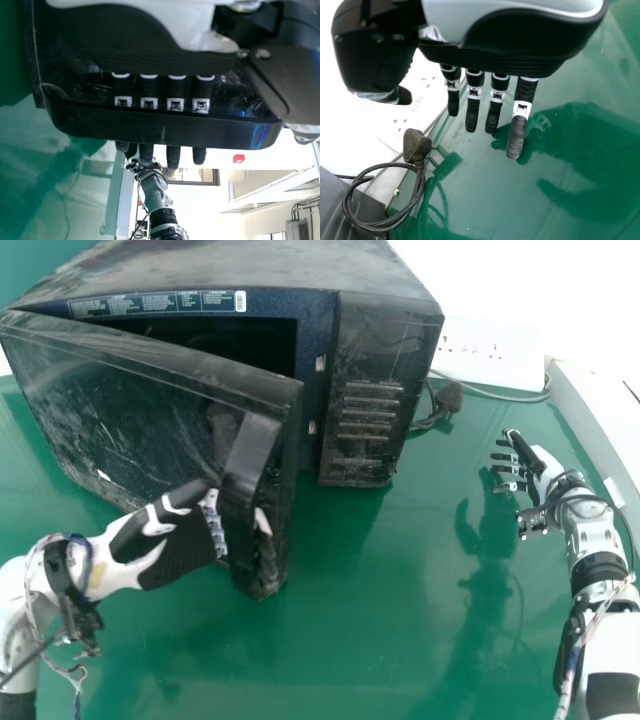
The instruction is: Open the door of oven
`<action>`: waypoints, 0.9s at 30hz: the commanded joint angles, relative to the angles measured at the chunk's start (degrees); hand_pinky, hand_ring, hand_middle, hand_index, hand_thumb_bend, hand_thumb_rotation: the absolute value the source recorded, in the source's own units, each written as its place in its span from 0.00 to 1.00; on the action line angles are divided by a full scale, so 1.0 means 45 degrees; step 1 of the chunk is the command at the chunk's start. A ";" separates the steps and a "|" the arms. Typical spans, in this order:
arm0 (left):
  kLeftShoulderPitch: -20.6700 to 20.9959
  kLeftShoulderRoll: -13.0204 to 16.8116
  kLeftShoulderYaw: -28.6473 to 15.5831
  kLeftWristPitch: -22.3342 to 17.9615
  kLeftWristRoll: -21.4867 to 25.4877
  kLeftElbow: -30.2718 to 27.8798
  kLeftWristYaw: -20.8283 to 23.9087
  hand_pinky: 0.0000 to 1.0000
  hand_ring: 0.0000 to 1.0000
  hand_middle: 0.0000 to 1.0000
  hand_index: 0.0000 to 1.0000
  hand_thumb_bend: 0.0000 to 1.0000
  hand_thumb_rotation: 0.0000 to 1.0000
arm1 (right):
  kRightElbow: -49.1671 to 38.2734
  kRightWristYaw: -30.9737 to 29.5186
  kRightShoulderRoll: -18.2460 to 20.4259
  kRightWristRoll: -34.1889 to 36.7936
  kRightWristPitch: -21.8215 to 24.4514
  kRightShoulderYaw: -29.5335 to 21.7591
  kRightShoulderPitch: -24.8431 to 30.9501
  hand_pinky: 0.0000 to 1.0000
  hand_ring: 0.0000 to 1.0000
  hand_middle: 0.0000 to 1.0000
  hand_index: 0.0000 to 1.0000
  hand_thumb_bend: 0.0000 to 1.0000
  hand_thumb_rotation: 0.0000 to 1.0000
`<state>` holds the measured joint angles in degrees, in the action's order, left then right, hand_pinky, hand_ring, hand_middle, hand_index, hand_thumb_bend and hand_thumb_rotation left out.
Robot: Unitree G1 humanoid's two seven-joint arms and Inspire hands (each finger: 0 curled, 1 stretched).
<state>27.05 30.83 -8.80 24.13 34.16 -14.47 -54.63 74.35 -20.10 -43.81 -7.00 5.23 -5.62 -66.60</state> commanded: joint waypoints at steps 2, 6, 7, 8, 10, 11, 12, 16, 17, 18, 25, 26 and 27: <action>0.0996 0.0718 -0.1991 -0.0071 0.1401 0.1230 -0.0201 0.30 0.44 0.51 0.60 0.95 0.58 | 0.0711 -0.0248 -0.0010 -0.0489 0.0865 0.0364 0.1178 0.64 0.77 0.84 0.90 0.55 0.52; 0.1028 0.0526 -0.2198 -0.0910 0.1470 0.1404 -0.0557 0.30 0.45 0.53 0.59 0.92 0.54 | 0.0716 -0.0100 0.0026 -0.0342 0.0937 0.0246 0.1176 0.63 0.77 0.85 0.92 0.53 0.52; 0.0995 0.0472 -0.2237 -0.0997 0.1411 0.1246 -0.0457 0.29 0.44 0.52 0.58 0.91 0.55 | 0.0717 -0.0104 0.0021 -0.0380 0.0931 0.0284 0.1178 0.64 0.77 0.85 0.93 0.52 0.53; 0.0978 0.0479 -0.2291 -0.0998 0.1397 0.1134 -0.0402 0.28 0.43 0.51 0.58 0.90 0.57 | 0.0708 -0.0131 0.0008 -0.0477 0.0858 0.0386 0.1187 0.65 0.77 0.85 0.93 0.53 0.54; 0.0975 0.0549 -0.2430 -0.1009 0.1426 0.1044 -0.0410 0.29 0.42 0.50 0.57 0.88 0.64 | 0.0710 -0.0320 -0.0029 -0.0499 0.0857 0.0431 0.1175 0.63 0.75 0.84 0.92 0.53 0.56; 0.0959 0.0668 -0.2521 -0.0871 0.1456 0.0986 -0.0364 0.28 0.41 0.49 0.57 0.90 0.66 | 0.0712 -0.0359 -0.0040 -0.0498 0.0889 0.0441 0.1162 0.64 0.77 0.85 0.93 0.54 0.56; 0.0918 0.0770 -0.2628 -0.0724 0.1486 0.0905 -0.0264 0.27 0.40 0.48 0.57 0.93 0.67 | 0.0714 -0.0361 -0.0040 -0.0420 0.0931 0.0372 0.1158 0.64 0.77 0.84 0.92 0.54 0.55; 0.1048 0.1012 -0.2957 -0.0937 0.1813 0.1482 -0.0974 0.26 0.39 0.49 0.61 0.94 0.66 | 0.0709 -0.0221 -0.0007 -0.0420 0.0921 0.0371 0.1176 0.64 0.78 0.84 0.92 0.53 0.54; 0.1081 0.1038 -0.3028 -0.0994 0.1830 0.1535 -0.1050 0.27 0.39 0.49 0.61 0.95 0.66 | 0.0708 -0.0214 -0.0009 -0.0437 0.0906 0.0386 0.1181 0.64 0.77 0.84 0.91 0.52 0.55; 0.1095 0.1108 -0.3111 -0.0857 0.1886 0.1475 -0.1023 0.27 0.39 0.49 0.60 0.97 0.67 | 0.0705 -0.0176 -0.0004 -0.0387 0.0894 0.0332 0.1194 0.64 0.76 0.83 0.91 0.52 0.55; 0.1263 0.1998 -0.3311 -0.0916 0.1893 0.2021 -0.2340 0.27 0.39 0.49 0.61 0.93 0.64 | 0.0691 0.0156 0.0025 -0.0371 0.1062 0.0293 0.1171 0.63 0.76 0.82 0.87 0.55 0.49; 0.1306 0.2178 -0.3322 -0.0974 0.1812 0.2139 -0.2550 0.27 0.39 0.49 0.60 0.92 0.64 | 0.0693 0.0163 0.0027 -0.0356 0.1065 0.0276 0.1179 0.64 0.76 0.81 0.86 0.56 0.49; 0.1419 0.2409 -0.3320 -0.0944 0.1780 0.2327 -0.2841 0.27 0.39 0.49 0.60 0.92 0.65 | 0.0695 0.0027 0.0010 -0.0353 0.1066 0.0285 0.1179 0.66 0.77 0.83 0.88 0.55 0.50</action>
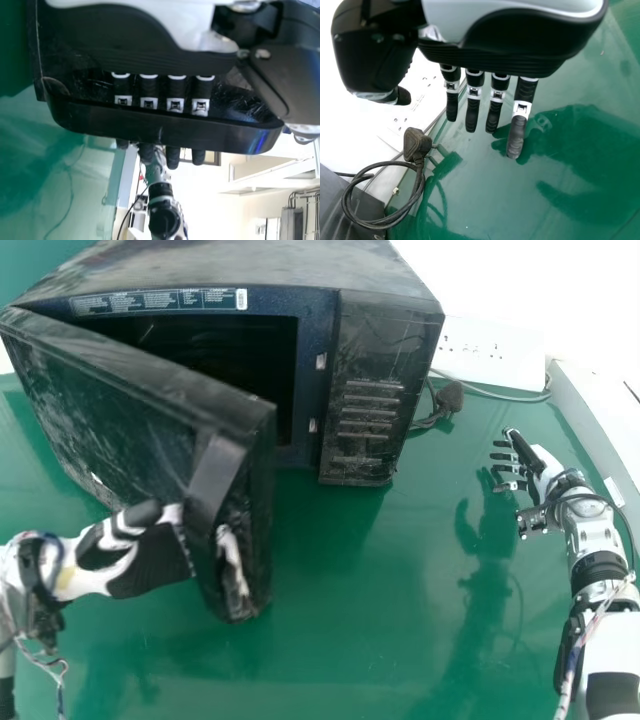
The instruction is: Open the door of oven
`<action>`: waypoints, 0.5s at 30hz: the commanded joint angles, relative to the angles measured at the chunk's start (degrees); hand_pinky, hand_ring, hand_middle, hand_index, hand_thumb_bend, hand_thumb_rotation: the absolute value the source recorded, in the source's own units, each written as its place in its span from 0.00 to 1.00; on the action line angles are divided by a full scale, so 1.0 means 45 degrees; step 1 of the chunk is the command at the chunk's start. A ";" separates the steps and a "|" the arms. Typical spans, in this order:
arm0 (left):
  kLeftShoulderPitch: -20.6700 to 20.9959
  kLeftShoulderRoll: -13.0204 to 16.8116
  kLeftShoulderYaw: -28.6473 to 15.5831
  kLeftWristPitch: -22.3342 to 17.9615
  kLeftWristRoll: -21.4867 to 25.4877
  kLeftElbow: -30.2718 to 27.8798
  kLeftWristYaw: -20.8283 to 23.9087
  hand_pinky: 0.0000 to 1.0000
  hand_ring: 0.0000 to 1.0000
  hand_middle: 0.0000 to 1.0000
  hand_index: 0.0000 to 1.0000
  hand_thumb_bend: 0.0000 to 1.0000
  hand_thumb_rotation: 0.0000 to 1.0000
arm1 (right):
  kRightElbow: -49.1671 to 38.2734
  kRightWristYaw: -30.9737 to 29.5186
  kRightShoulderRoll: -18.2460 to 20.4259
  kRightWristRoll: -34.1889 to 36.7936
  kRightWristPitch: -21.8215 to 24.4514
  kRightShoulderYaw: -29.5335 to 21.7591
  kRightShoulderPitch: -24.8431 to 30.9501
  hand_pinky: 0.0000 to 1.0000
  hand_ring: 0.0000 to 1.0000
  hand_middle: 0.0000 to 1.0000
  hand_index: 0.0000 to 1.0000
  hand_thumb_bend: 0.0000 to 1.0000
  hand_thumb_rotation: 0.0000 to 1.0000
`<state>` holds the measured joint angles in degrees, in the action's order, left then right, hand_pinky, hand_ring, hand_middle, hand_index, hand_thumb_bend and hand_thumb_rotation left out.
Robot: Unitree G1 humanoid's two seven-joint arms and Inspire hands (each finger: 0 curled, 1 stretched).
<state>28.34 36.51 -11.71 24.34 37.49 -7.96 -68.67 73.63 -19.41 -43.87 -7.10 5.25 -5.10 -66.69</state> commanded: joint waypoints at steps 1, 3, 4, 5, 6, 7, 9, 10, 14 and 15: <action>0.1245 0.1432 -0.2692 -0.0806 0.1054 0.1037 0.0022 0.27 0.38 0.49 0.60 0.91 0.64 | 0.0851 -0.0242 0.0003 -0.0385 0.1031 0.0240 0.1200 0.68 0.79 0.84 0.88 0.55 0.51; 0.1382 0.2101 -0.2822 -0.0160 0.1175 0.1228 -0.0347 0.27 0.38 0.48 0.60 0.90 0.61 | 0.0841 -0.0412 -0.0026 -0.0409 0.0919 0.0285 0.1217 0.69 0.78 0.83 0.87 0.53 0.54; 0.1331 0.2495 -0.2956 0.0225 0.1228 0.1153 -0.0336 0.27 0.37 0.47 0.59 0.90 0.58 | 0.0838 -0.0449 -0.0039 -0.0396 0.0840 0.0273 0.1240 0.68 0.77 0.82 0.89 0.54 0.56; 0.1146 0.2912 -0.3193 0.0643 0.1263 0.0875 -0.0142 0.28 0.37 0.47 0.58 0.91 0.57 | 0.0846 -0.0507 -0.0052 -0.0395 0.0831 0.0273 0.1238 0.67 0.76 0.81 0.90 0.54 0.56; 0.1010 0.3364 -0.3384 0.1031 0.1296 0.0607 -0.0037 0.29 0.38 0.46 0.57 0.90 0.55 | 0.0856 -0.0469 -0.0045 -0.0336 0.0917 0.0210 0.1220 0.67 0.76 0.82 0.92 0.53 0.56; 0.0950 0.3810 -0.3517 0.1427 0.1360 0.0465 -0.0043 0.30 0.38 0.46 0.55 0.87 0.53 | 0.0857 -0.0401 -0.0033 -0.0327 0.0932 0.0196 0.1215 0.68 0.77 0.82 0.91 0.53 0.53; 0.0959 0.4397 -0.3680 0.1856 0.1474 0.0455 -0.0251 0.32 0.39 0.46 0.55 0.83 0.50 | 0.0855 -0.0169 0.0012 -0.0275 0.0961 0.0123 0.1220 0.63 0.75 0.81 0.89 0.55 0.50; 0.0961 0.4509 -0.3713 0.1950 0.1517 0.0463 -0.0293 0.33 0.40 0.46 0.55 0.81 0.49 | 0.0854 -0.0119 0.0022 -0.0271 0.0954 0.0109 0.1225 0.61 0.75 0.81 0.89 0.56 0.48; 0.0375 0.5791 -0.4980 0.2721 0.1194 -0.0031 -0.0141 0.39 0.42 0.48 0.56 0.82 0.45 | 0.0846 0.0119 0.0070 -0.0244 0.1016 0.0052 0.1221 0.65 0.77 0.83 0.88 0.59 0.45; 0.0335 0.5983 -0.5190 0.3197 0.1405 0.0041 -0.0121 0.38 0.42 0.49 0.57 0.80 0.44 | 0.0850 0.0092 0.0050 -0.0296 0.1018 0.0099 0.1222 0.65 0.77 0.83 0.87 0.58 0.45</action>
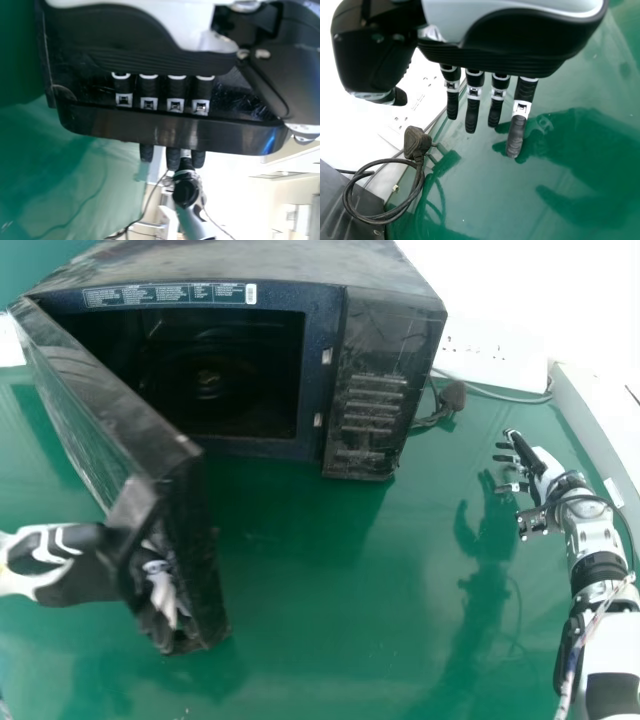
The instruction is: Open the door of oven
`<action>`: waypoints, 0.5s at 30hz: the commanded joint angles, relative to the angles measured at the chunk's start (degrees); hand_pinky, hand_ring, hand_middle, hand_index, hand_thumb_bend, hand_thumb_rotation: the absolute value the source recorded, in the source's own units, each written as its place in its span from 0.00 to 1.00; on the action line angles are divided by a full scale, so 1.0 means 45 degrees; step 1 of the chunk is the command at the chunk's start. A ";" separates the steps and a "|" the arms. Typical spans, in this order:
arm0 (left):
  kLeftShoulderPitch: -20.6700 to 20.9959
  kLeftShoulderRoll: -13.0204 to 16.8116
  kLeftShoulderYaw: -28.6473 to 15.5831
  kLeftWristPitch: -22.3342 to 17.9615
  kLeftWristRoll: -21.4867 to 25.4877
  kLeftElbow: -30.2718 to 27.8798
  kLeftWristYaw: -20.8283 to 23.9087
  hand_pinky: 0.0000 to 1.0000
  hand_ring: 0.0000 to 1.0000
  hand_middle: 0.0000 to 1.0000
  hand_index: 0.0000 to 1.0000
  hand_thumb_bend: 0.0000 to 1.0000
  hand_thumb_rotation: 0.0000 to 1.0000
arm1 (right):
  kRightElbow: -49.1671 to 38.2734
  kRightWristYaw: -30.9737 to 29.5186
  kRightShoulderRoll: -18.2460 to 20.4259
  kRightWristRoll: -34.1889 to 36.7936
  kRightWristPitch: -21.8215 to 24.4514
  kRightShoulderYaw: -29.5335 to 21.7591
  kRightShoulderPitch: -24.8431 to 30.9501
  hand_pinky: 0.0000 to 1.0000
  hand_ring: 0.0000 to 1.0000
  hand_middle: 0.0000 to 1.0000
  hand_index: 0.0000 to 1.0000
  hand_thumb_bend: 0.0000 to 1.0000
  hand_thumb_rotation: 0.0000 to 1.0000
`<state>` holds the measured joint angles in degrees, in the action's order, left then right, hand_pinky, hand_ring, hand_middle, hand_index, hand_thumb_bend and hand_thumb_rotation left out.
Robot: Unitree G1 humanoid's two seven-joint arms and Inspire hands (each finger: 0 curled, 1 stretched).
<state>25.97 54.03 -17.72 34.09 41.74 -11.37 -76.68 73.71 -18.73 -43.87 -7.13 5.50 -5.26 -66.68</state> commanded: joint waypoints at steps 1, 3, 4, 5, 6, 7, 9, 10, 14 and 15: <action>0.0892 0.2085 -0.3930 0.1023 0.0628 0.1043 0.1520 0.36 0.42 0.49 0.57 0.80 0.40 | 0.0838 -0.0182 0.0015 -0.0375 0.0967 0.0228 0.1208 0.64 0.77 0.83 0.87 0.58 0.46; 0.1111 0.1774 -0.3860 0.0446 0.0860 0.1688 0.1104 0.33 0.39 0.47 0.56 0.80 0.46 | 0.0845 -0.0344 -0.0036 -0.0409 0.0881 0.0265 0.1233 0.63 0.77 0.83 0.87 0.56 0.51; 0.1158 0.1744 -0.3893 0.0313 0.0963 0.2009 0.0886 0.32 0.39 0.46 0.56 0.83 0.47 | 0.0853 -0.0270 -0.0033 -0.0304 0.0910 0.0143 0.1251 0.63 0.77 0.83 0.87 0.57 0.50; 0.1155 0.1835 -0.3991 0.0168 0.0969 0.2253 0.0673 0.32 0.39 0.46 0.56 0.88 0.47 | 0.0861 -0.0219 -0.0031 -0.0253 0.0935 0.0078 0.1265 0.64 0.77 0.83 0.86 0.61 0.46; 0.1233 0.1846 -0.4051 -0.0027 0.1057 0.2647 0.0362 0.32 0.39 0.45 0.57 0.93 0.50 | 0.0862 -0.0210 -0.0028 -0.0208 0.0974 0.0026 0.1270 0.65 0.77 0.82 0.84 0.62 0.46; 0.1280 0.1851 -0.4147 -0.0223 0.1125 0.2960 0.0097 0.33 0.39 0.46 0.58 0.96 0.50 | 0.0862 -0.0189 -0.0021 -0.0167 0.0991 -0.0026 0.1276 0.67 0.78 0.83 0.85 0.63 0.46; 0.1015 0.2345 -0.4613 0.0117 0.1095 0.3185 -0.0133 0.33 0.41 0.47 0.59 0.98 0.43 | 0.0844 -0.0284 -0.0032 -0.0256 0.0757 0.0049 0.1332 0.70 0.79 0.83 0.87 0.60 0.43; 0.0884 0.2654 -0.4868 0.0464 0.1068 0.3187 -0.0151 0.34 0.42 0.49 0.59 0.97 0.39 | 0.0842 -0.0354 -0.0042 -0.0337 0.0730 0.0130 0.1332 0.69 0.80 0.83 0.88 0.59 0.47; 0.0494 0.3436 -0.5807 0.1479 0.0774 0.2944 -0.0029 0.35 0.43 0.48 0.55 0.78 0.38 | 0.0853 -0.0344 -0.0042 -0.0503 0.0875 0.0319 0.1266 0.65 0.78 0.83 0.88 0.55 0.57; 0.0432 0.3570 -0.5973 0.1475 0.0691 0.3013 -0.0168 0.35 0.43 0.48 0.54 0.72 0.34 | 0.0848 -0.0366 -0.0042 -0.0471 0.0846 0.0298 0.1267 0.63 0.76 0.83 0.89 0.54 0.56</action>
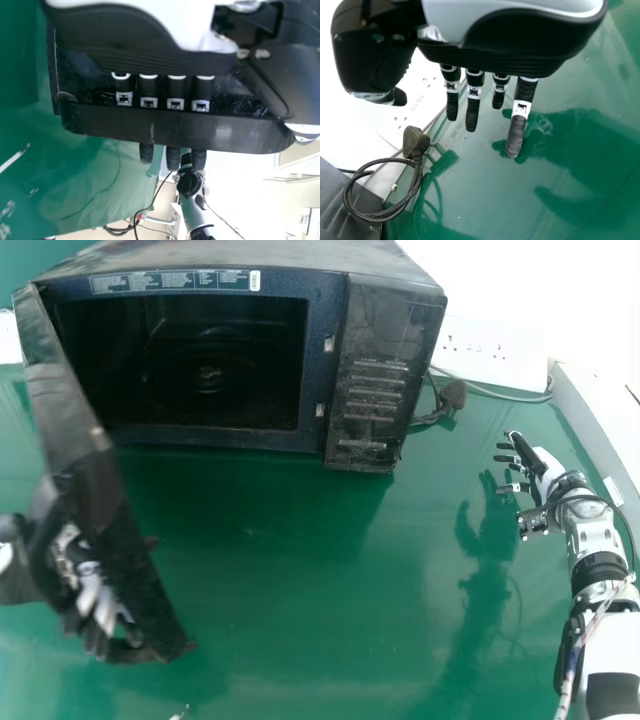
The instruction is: Open the door of oven
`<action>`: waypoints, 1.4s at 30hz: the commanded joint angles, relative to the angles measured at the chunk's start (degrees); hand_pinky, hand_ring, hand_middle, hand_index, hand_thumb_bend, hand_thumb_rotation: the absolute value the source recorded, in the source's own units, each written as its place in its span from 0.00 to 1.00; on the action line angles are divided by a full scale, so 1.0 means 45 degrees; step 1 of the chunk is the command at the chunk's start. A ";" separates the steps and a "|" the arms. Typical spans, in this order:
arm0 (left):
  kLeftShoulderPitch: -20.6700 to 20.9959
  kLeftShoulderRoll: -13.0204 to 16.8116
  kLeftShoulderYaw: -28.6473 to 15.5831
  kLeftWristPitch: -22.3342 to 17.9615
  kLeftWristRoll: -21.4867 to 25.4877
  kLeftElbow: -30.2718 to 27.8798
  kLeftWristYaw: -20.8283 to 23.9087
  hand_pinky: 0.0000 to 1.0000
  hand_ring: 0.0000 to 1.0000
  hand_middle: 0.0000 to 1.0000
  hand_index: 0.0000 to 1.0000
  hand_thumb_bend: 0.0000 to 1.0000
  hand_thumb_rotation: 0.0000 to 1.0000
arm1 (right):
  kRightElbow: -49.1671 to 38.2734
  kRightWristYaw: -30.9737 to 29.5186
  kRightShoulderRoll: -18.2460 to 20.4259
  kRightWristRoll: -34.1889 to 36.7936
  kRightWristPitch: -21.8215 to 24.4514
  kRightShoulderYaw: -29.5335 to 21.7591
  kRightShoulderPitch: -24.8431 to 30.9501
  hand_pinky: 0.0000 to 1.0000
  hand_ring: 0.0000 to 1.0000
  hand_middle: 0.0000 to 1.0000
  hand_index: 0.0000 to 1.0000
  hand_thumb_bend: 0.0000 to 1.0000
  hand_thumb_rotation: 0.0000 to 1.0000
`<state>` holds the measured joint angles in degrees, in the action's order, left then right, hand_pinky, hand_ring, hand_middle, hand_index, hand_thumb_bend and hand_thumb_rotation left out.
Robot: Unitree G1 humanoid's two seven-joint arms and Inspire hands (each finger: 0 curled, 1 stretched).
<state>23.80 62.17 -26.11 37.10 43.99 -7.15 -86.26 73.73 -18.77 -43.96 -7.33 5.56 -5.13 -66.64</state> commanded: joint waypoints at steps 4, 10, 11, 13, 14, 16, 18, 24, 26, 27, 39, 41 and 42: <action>0.0752 0.1726 -0.4700 0.1243 0.0418 0.2150 0.2024 0.34 0.40 0.45 0.50 0.55 0.19 | 0.0837 -0.0327 0.0003 -0.0230 0.0874 0.0080 0.1267 0.61 0.74 0.82 0.89 0.53 0.49; 0.0031 0.2193 -0.5816 0.2415 -0.0220 0.1341 0.2312 0.26 0.32 0.44 0.50 0.52 0.01 | 0.0835 -0.0238 -0.0035 -0.0267 0.0813 0.0095 0.1296 0.63 0.76 0.83 0.87 0.60 0.51; -0.0291 0.2255 -0.5827 0.2686 -0.0348 0.1290 0.2227 0.23 0.29 0.42 0.50 0.51 0.00 | 0.0826 -0.0298 -0.0035 -0.0264 0.0790 0.0100 0.1288 0.62 0.76 0.83 0.88 0.59 0.49; -0.0639 0.0754 -0.4577 -0.0043 -0.1217 0.2192 0.2062 0.22 0.28 0.41 0.50 0.51 0.00 | 0.0840 -0.0455 -0.0054 -0.0221 0.0877 0.0068 0.1262 0.63 0.78 0.84 0.89 0.57 0.50; -0.0717 0.0247 -0.4310 -0.0950 -0.1341 0.2461 0.1987 0.22 0.28 0.42 0.50 0.51 0.00 | 0.0834 -0.0321 -0.0047 -0.0238 0.0802 0.0072 0.1284 0.65 0.78 0.85 0.89 0.59 0.49; -0.0513 -0.0391 -0.4318 -0.2129 -0.0948 0.3169 0.1635 0.23 0.28 0.41 0.50 0.51 0.00 | 0.0831 -0.0226 -0.0033 -0.0336 0.0731 0.0171 0.1297 0.63 0.77 0.83 0.87 0.59 0.48; -0.0031 -0.0985 -0.4455 -0.3547 -0.0343 0.4276 0.0818 0.24 0.29 0.37 0.48 0.50 0.06 | 0.0855 -0.0414 -0.0034 -0.0331 0.0898 0.0190 0.1253 0.64 0.78 0.83 0.88 0.56 0.54; 0.0909 0.0139 -0.3287 -0.5449 0.0682 0.7185 -0.1183 0.24 0.33 0.42 0.48 0.50 0.09 | 0.0861 -0.0234 0.0000 -0.0224 0.0920 0.0106 0.1260 0.62 0.75 0.83 0.88 0.56 0.50; 0.1507 0.0092 -0.2894 -0.7459 0.1538 0.8087 -0.1387 0.26 0.36 0.46 0.49 0.51 0.09 | 0.0850 -0.0339 0.0003 -0.0182 0.0849 0.0056 0.1257 0.62 0.76 0.85 0.92 0.53 0.57; 0.1397 0.0288 -0.2791 -0.8078 0.1799 0.8419 -0.1387 0.28 0.38 0.48 0.49 0.51 0.09 | 0.0840 -0.0327 0.0008 -0.0211 0.0782 0.0078 0.1266 0.61 0.77 0.85 0.92 0.53 0.51; 0.0615 0.0402 -0.2868 -0.9218 0.2112 0.9338 -0.1387 0.25 0.34 0.41 0.48 0.50 0.10 | 0.0894 -0.0631 -0.0085 -0.0469 0.1051 0.0245 0.1144 0.58 0.76 0.85 0.94 0.54 0.59; 0.0122 0.0672 -0.3343 -0.9399 0.1519 0.9359 -0.1387 0.26 0.35 0.40 0.44 0.63 0.63 | 0.0885 -0.0579 -0.0081 -0.0490 0.1047 0.0253 0.1158 0.58 0.75 0.84 0.91 0.55 0.57; -0.0071 0.0683 -0.3596 -0.9451 0.1304 0.9222 -0.1360 0.26 0.35 0.40 0.41 0.64 0.76 | 0.0874 -0.0583 -0.0078 -0.0458 0.0965 0.0219 0.1187 0.57 0.75 0.85 0.92 0.55 0.57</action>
<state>25.19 63.53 -40.38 -5.02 50.87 34.44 -91.75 75.18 -19.84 -45.89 -8.55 7.50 -4.61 -64.92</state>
